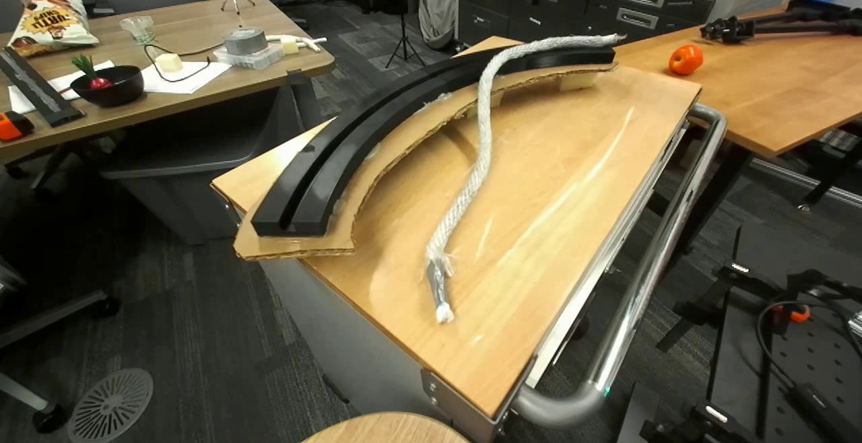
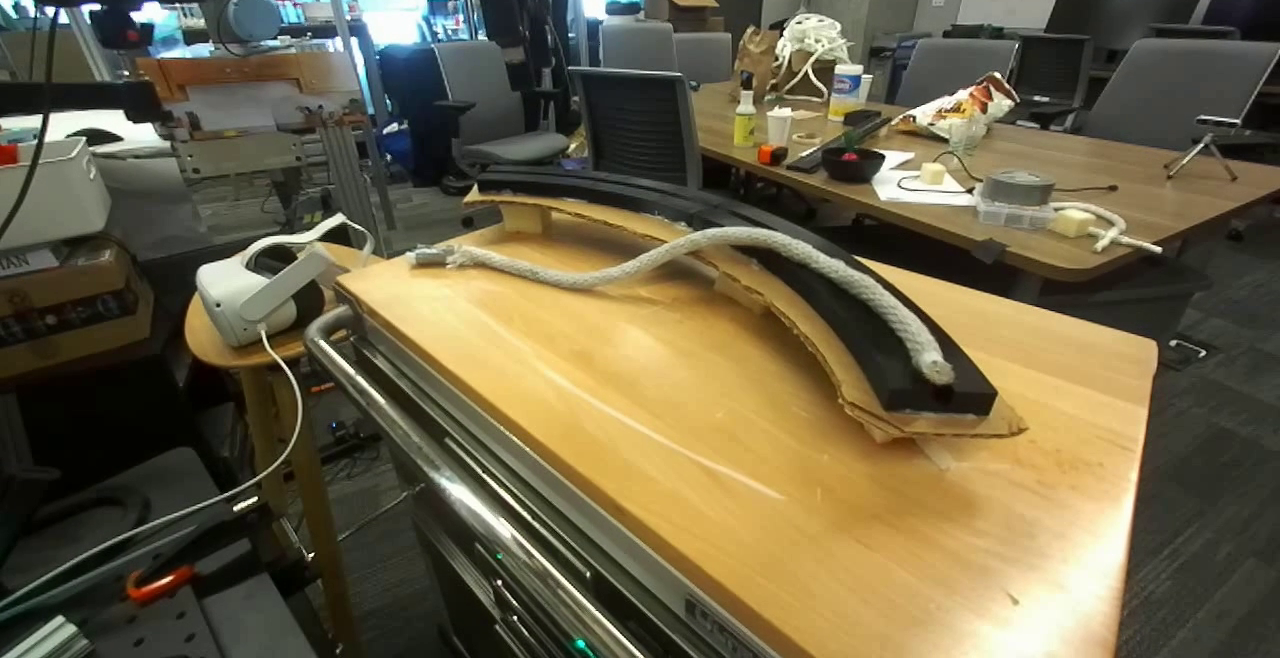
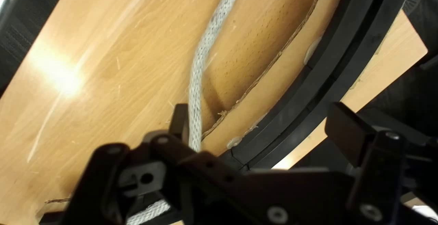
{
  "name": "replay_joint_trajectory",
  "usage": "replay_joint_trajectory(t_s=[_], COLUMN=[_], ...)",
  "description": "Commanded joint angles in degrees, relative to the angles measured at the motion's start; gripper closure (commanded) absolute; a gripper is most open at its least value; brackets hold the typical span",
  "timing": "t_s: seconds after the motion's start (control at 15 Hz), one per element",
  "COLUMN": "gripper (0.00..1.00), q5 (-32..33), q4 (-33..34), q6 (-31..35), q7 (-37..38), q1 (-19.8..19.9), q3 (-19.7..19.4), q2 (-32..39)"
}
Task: Take the white rope off the black metallic rail
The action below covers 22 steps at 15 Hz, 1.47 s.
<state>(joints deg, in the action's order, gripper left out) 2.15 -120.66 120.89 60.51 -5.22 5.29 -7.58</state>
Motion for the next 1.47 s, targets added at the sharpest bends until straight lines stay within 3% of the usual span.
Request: replay_joint_trajectory(t_s=[0.0, 0.53, 0.87, 1.07, 1.4], gripper=[0.0, 0.0, 0.0, 0.0, 0.0], q5=[3.3, 1.0, 1.8, 3.1, 0.9], q4=[1.4, 1.0, 0.1, 3.0, 6.1], q6=[-0.4, 0.0, -0.2, -1.1, -1.2], q7=[3.3, 10.9, 8.8, 11.6, 14.6], q1=[2.2, 9.5, 9.4, 9.7, 11.3], q3=[0.1, -6.1, -6.3, -6.2, -9.3], q2=[0.8, 1.3, 1.4, 3.9, 8.8])
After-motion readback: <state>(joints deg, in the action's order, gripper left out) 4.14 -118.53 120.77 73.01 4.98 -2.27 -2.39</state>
